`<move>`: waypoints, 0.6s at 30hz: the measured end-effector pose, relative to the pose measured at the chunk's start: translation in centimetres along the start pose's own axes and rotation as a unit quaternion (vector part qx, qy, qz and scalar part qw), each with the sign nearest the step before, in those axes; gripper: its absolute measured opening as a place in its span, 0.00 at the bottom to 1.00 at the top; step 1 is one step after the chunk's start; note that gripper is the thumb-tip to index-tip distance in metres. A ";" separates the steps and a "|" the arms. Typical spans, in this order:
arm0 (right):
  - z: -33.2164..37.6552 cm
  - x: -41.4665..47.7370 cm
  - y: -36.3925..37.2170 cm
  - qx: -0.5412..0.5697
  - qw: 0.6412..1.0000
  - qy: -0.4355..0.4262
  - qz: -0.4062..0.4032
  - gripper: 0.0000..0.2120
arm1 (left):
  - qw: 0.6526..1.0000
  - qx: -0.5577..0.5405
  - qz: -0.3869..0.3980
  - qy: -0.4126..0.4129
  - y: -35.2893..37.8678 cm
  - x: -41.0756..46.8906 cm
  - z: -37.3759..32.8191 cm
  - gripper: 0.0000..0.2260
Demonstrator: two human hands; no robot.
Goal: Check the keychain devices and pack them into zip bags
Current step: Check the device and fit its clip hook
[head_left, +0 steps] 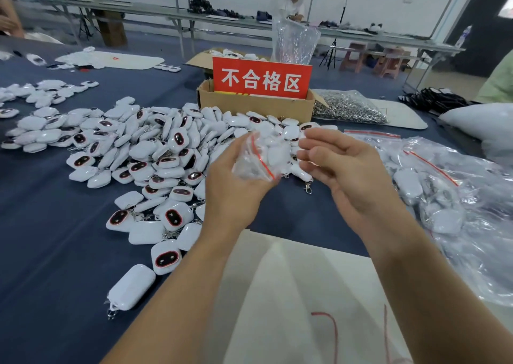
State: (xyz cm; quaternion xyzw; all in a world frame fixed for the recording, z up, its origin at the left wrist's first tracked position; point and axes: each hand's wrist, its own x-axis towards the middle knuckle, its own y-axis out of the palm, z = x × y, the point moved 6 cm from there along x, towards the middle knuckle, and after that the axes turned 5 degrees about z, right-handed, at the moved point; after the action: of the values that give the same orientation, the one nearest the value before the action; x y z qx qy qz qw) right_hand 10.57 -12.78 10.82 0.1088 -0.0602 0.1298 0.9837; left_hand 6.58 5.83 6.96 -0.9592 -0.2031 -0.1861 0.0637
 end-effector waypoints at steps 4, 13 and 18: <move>-3.2 1.3 -2.2 -0.073 0.989 0.041 -0.121 0.11 | 0.988 -0.132 -0.075 -0.022 -2.6 0.7 -0.6 0.20; -9.5 4.6 -0.3 -0.590 0.807 0.029 0.000 0.18 | 0.936 0.296 -0.133 0.134 -3.7 -0.3 -3.8 0.42; -9.1 3.9 -0.8 -0.631 0.775 0.033 -0.016 0.08 | 0.854 0.505 0.113 0.049 2.5 -1.7 1.0 0.44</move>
State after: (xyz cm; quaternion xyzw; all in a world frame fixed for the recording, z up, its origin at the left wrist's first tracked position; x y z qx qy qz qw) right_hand 15.35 -10.54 2.38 -0.5396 -0.0944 0.0506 0.8351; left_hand 6.50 3.11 5.21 -0.8010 -0.1556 -0.0958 0.5701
